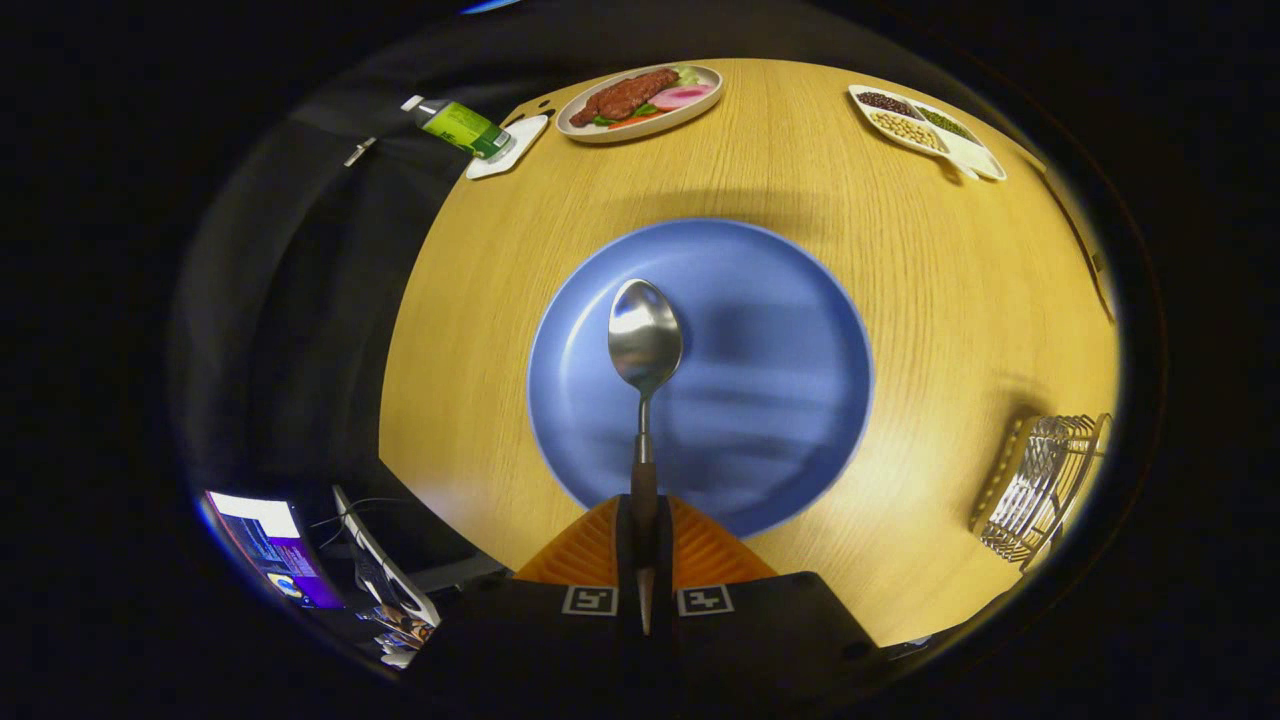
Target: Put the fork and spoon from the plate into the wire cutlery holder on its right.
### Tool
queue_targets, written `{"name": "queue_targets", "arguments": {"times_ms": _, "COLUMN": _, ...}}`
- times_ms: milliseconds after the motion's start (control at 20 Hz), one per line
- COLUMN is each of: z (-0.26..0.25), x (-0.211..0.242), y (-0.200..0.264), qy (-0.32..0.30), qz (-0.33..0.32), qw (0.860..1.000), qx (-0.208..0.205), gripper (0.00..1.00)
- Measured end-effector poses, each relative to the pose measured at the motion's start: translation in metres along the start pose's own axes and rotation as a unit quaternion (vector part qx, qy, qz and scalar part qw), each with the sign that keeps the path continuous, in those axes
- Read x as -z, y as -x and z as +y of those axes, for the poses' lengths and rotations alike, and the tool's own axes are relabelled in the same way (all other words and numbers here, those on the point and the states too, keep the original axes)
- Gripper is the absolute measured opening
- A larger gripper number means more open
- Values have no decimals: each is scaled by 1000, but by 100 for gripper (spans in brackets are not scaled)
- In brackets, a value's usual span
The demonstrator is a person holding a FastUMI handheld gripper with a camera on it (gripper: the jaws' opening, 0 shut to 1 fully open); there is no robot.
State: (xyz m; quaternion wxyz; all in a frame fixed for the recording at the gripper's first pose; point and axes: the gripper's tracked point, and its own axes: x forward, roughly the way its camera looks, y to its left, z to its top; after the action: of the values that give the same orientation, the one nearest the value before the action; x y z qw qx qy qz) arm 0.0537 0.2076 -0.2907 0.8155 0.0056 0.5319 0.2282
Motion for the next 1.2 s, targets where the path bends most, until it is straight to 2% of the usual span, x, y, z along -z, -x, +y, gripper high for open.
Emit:
{"name": "queue_targets", "arguments": {"times_ms": 200, "z": -10, "x": 0, "y": 53, "qy": 17, "qz": -19, "qw": 1000, "qx": -4, "gripper": 7}}
{"name": "queue_targets", "arguments": {"times_ms": 550, "z": -67, "x": 15, "y": 144, "qy": 41, "qz": -12, "qw": 999, "qx": 30, "gripper": 7}}
{"name": "queue_targets", "arguments": {"times_ms": 750, "z": -111, "x": 28, "y": 180, "qy": 43, "qz": 33, "qw": 997, "qx": 48, "gripper": 7}}
{"name": "queue_targets", "arguments": {"times_ms": 950, "z": -158, "x": 32, "y": 205, "qy": 74, "qz": 89, "qw": 990, "qx": 86, "gripper": 7}}
{"name": "queue_targets", "arguments": {"times_ms": 1200, "z": -183, "x": 40, "y": 216, "qy": 68, "qz": 138, "qw": 984, "qx": 86, "gripper": 7}}
